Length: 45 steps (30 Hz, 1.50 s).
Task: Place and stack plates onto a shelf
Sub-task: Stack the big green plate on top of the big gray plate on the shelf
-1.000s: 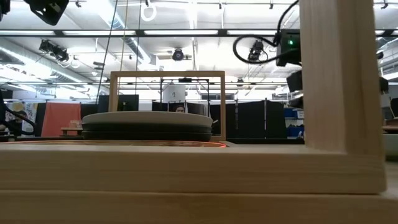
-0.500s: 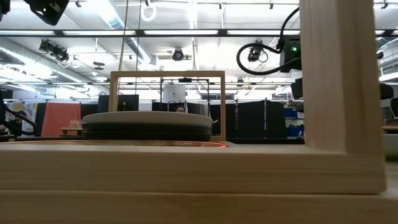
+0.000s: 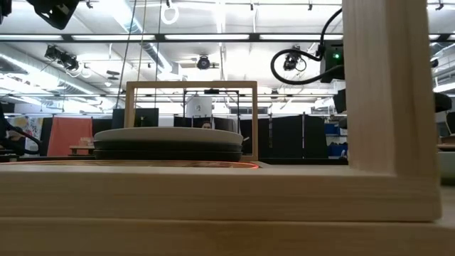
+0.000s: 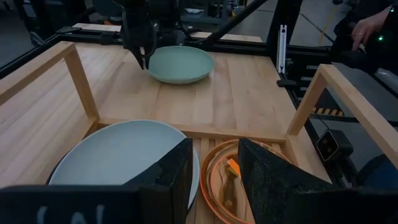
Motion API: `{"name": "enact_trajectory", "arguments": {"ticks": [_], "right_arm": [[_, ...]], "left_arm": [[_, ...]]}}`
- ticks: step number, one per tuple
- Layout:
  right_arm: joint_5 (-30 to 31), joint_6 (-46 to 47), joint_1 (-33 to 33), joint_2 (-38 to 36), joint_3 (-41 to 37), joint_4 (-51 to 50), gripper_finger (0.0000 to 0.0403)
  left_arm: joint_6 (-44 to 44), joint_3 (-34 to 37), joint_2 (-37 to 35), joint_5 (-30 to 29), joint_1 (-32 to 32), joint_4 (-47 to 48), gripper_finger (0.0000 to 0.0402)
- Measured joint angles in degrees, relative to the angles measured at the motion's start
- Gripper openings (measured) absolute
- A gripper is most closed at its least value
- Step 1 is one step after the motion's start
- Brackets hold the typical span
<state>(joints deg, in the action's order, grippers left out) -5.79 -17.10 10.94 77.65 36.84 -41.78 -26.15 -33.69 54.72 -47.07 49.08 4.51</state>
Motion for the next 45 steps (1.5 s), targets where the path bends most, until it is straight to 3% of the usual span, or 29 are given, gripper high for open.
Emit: {"name": "enact_trajectory", "arguments": {"ticks": [5,14,24,29,38,45], "right_arm": [[-1.8,0.0,0.0,-0.1,0.1,-0.1,0.0013],[-4.9,4.3,-0.1,0.0,2.1,-0.6,0.0019],[-4.5,11.5,-1.2,0.0,13.6,-14.7,0.0016],[-4.5,13.7,-3.5,0.0,20.4,-17.0,0.0015],[-2.5,18.5,-6.5,0.0,32.2,-16.1,0.0015],[2.5,26.2,-8.2,0.0,35.2,-3.1,0.0015]], "left_arm": [[0.0,0.0,0.0,0.0,0.0,0.0,0.0135],[2.5,0.0,0.0,0.0,-0.2,0.0,0.0135],[2.6,0.0,0.0,-0.2,-0.2,0.0,0.0135],[2.6,0.0,0.0,-0.2,-0.2,0.0,0.0135],[2.6,0.0,0.0,-0.2,-0.2,0.0,0.0135],[2.8,0.0,0.0,-0.2,-0.2,0.0,0.0135]]}}
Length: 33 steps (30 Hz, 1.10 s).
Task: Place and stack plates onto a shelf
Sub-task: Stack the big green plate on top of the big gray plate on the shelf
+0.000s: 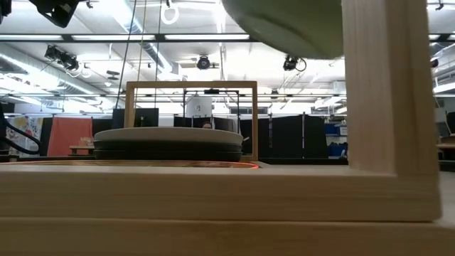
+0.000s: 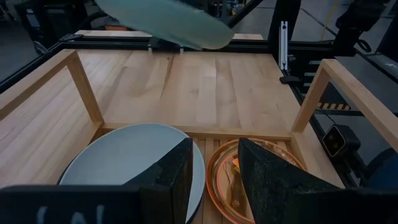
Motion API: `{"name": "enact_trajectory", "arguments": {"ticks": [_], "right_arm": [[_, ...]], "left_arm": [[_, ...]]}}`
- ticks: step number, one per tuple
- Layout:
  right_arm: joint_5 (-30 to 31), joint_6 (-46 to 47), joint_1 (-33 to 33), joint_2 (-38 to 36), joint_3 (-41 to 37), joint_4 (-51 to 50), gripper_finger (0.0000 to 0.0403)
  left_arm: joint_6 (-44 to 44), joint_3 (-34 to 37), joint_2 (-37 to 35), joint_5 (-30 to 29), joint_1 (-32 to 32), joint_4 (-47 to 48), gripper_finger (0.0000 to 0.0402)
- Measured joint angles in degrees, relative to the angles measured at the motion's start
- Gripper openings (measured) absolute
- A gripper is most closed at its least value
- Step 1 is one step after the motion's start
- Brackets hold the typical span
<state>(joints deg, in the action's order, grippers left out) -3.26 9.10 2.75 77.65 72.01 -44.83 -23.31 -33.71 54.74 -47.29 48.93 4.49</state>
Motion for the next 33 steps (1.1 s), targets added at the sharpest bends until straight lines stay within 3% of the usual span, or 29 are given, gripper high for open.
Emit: {"name": "enact_trajectory", "arguments": {"ticks": [8,17,25,33], "right_arm": [[9.5,9.0,-0.9,1.3,0.0,13.9,0.0015],[10.9,8.9,-2.8,10.5,0.0,27.1,0.0015],[11.4,8.8,-3.4,18.1,0.0,32.8,0.0015],[15.6,7.0,-3.4,22.3,0.0,33.3,0.0016]], "left_arm": [[0.1,0.0,0.0,0.0,0.0,0.0,0.0135],[0.2,0.0,0.0,0.0,0.0,0.0,0.0135],[0.2,0.0,0.0,0.0,0.0,0.0,0.0135],[0.6,0.0,0.0,0.0,0.0,0.3,0.0135]]}}
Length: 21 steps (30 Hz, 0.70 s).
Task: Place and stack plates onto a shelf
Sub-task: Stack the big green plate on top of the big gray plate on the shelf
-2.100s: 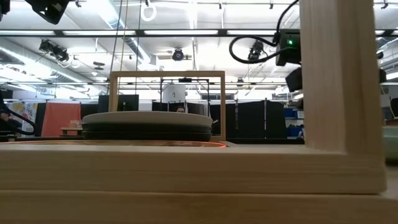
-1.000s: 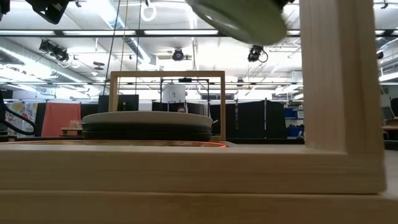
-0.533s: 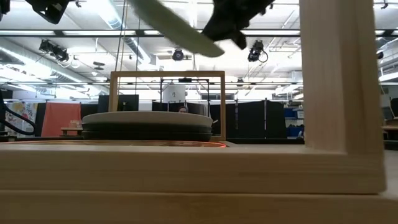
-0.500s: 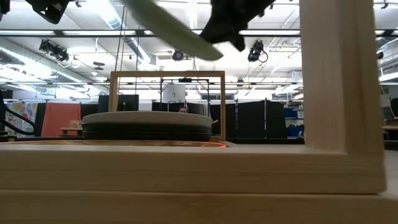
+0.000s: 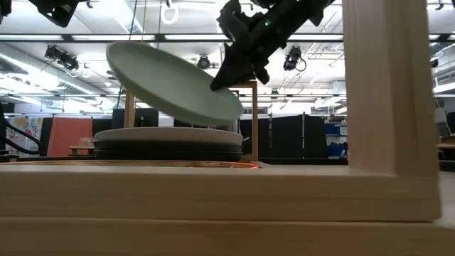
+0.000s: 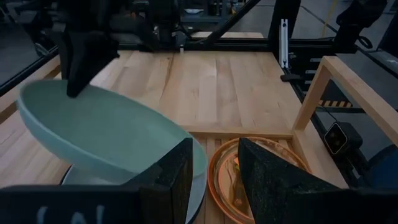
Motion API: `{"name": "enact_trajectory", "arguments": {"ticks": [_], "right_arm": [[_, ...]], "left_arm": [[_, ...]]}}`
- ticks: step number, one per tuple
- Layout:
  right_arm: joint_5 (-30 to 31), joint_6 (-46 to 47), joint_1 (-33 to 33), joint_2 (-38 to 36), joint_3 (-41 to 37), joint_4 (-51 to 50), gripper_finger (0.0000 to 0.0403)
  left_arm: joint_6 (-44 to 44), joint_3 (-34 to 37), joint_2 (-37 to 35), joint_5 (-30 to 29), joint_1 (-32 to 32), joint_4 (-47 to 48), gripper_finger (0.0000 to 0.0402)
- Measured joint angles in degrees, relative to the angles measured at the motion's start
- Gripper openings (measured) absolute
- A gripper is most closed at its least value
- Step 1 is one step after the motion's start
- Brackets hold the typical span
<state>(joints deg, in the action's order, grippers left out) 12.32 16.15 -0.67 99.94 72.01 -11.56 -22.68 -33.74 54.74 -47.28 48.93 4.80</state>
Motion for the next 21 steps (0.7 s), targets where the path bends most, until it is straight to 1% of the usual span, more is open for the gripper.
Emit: {"name": "enact_trajectory", "arguments": {"ticks": [7,15,21], "right_arm": [[0.1,-2.9,0.0,0.7,0.0,0.2,0.0017],[-0.3,-3.2,0.0,1.0,0.0,0.4,0.0037],[-0.4,-3.2,0.0,1.0,0.0,0.4,0.0038]], "left_arm": [[0.0,0.0,0.0,0.0,0.0,0.1,0.0135],[0.0,0.0,0.0,0.0,0.0,0.1,0.0135],[0.0,0.0,0.0,0.0,0.0,0.3,0.0135]]}}
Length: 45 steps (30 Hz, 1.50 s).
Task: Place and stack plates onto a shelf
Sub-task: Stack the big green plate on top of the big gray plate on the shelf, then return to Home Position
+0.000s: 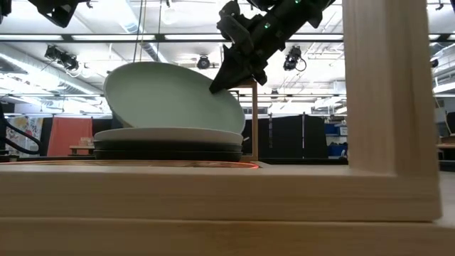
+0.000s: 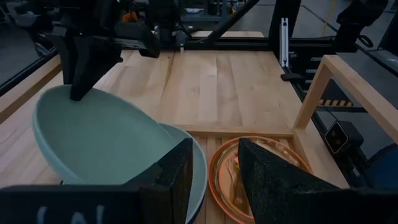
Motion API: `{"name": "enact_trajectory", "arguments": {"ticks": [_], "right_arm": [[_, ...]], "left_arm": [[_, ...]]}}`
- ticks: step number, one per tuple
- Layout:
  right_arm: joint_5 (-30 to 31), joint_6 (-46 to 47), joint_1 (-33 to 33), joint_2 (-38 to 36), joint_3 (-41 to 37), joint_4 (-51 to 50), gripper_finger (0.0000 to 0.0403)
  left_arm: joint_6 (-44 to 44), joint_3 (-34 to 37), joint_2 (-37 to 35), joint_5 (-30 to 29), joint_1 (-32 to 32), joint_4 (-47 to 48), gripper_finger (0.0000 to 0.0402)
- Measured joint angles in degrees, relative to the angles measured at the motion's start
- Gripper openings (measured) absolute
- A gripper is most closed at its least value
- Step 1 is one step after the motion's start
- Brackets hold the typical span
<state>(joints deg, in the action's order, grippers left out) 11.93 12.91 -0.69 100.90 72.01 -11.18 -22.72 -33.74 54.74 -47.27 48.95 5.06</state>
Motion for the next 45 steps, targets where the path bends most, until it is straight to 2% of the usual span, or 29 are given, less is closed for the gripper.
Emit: {"name": "enact_trajectory", "arguments": {"ticks": [8,20,27,32,40,45], "right_arm": [[-0.2,0.1,0.0,0.0,0.0,0.0,0.0049],[-0.2,0.0,0.0,0.0,0.0,0.0,0.0111],[-0.2,0.0,0.0,0.0,0.0,0.5,0.0115],[-0.2,0.0,0.0,0.0,0.0,2.0,0.0115],[-0.2,-2.9,0.0,-0.2,0.0,3.0,0.0115],[-0.2,-4.1,0.0,-1.6,0.0,3.0,0.0115]], "left_arm": [[0.0,0.0,0.0,0.0,0.0,0.1,0.0135],[0.0,0.0,0.0,0.0,0.0,0.3,0.0135],[1.2,0.0,0.0,1.8,-2.9,-1.5,0.0135],[8.0,0.0,0.0,7.8,-9.6,-3.3,0.0135],[24.5,0.0,0.0,24.1,-21.5,-13.3,0.0135],[29.7,0.0,-1.3,31.8,-28.7,-15.5,0.0135]]}}
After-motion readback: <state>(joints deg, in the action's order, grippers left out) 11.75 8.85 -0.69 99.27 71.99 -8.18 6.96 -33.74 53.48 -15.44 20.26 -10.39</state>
